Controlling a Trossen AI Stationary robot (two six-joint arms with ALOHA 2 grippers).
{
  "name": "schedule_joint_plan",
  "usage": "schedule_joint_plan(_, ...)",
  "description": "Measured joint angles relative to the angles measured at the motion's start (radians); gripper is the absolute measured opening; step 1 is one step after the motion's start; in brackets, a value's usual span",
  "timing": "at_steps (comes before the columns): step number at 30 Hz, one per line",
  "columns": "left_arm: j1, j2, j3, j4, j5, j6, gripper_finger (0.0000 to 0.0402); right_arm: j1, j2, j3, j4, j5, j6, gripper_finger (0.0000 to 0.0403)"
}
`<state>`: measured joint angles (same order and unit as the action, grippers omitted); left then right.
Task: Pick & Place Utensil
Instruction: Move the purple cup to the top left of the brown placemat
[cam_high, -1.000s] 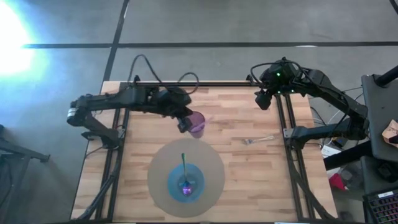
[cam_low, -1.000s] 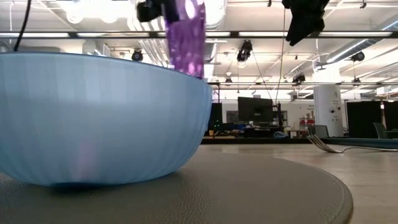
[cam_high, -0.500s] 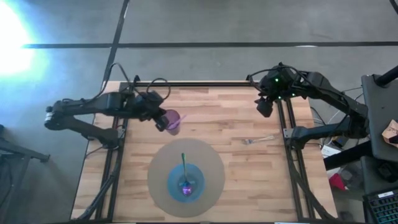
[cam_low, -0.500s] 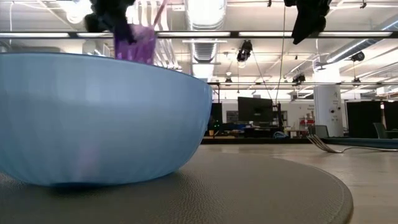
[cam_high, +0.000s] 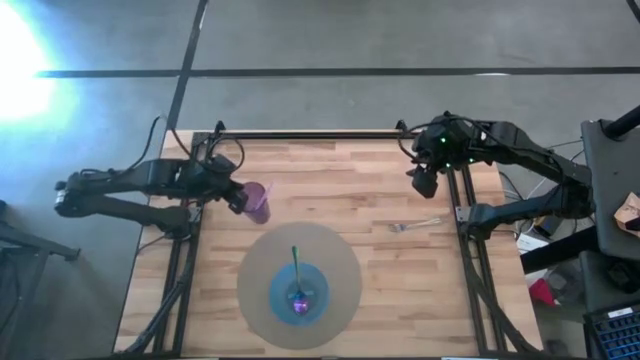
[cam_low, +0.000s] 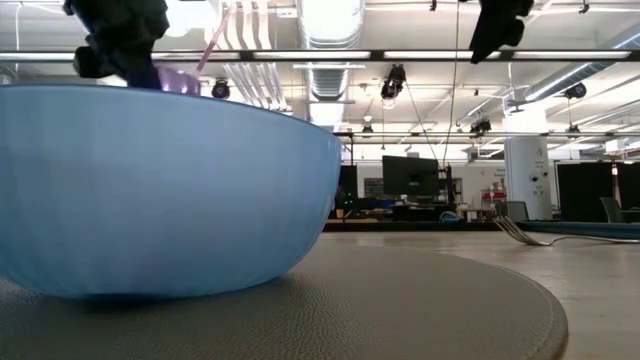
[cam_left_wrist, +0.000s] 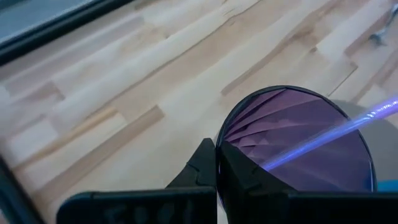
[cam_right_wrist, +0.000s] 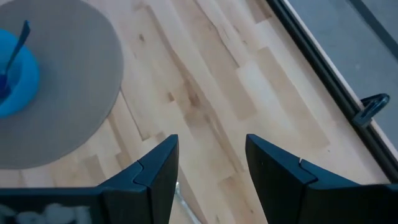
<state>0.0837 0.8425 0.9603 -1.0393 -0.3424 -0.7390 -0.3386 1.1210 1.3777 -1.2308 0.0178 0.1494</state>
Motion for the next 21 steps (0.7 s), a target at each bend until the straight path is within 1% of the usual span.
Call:
schedule_joint_plan(7,-0.001,-0.028,-0.053,-0.06,0.007,-0.05,0.0,0.023,0.0,0.0,-0.001,0.0,0.008,0.0183)
schedule_joint_plan(12,-0.003,-0.047,-0.083,-0.061,0.032,-0.059,0.0,0.023,0.0,0.0,-0.001,0.001,0.008,0.0183)
schedule_joint_plan(18,-0.033,-0.096,-0.109,-0.06,0.035,-0.09,0.0,0.023,0.0,0.0,-0.001,0.001,0.008,0.0183)
schedule_joint_plan(21,-0.058,-0.122,-0.116,-0.06,0.021,-0.106,0.0,0.023,0.0,0.0,0.0,0.001,0.008,0.0183)
